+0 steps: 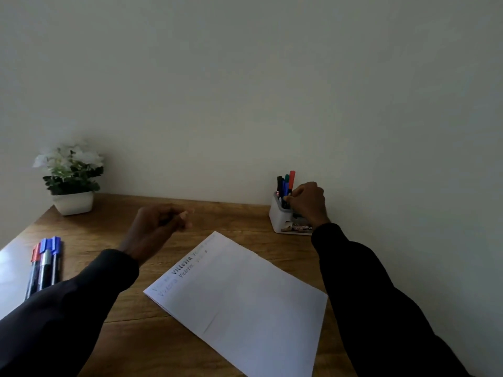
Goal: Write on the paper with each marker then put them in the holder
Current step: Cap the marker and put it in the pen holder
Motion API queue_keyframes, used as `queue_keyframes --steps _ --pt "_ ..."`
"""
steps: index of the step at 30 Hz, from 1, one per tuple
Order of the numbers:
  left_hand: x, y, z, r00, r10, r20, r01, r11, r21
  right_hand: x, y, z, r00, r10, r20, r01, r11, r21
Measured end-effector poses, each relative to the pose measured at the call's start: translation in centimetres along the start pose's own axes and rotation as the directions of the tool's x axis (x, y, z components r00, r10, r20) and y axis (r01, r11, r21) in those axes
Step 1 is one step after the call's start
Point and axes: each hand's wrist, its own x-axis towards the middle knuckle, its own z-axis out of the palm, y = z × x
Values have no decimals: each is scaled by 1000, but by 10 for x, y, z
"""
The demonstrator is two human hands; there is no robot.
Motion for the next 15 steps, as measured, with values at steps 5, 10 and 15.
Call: queue_keyframes --steps 5,10,15 --pt "0 -7 -8 1000 2 7 -2 1000 18 -6 5 9 998 54 29 -55 998 35" --pt "-1 -11 -12 1000 -14 8 14 1000 3 -4 5 6 995 71 67 -75 995 60" --pt "-1 -14 -16 999 -26 -19 26 1000 0 -6 2 4 996 87 7 -87 988 125"
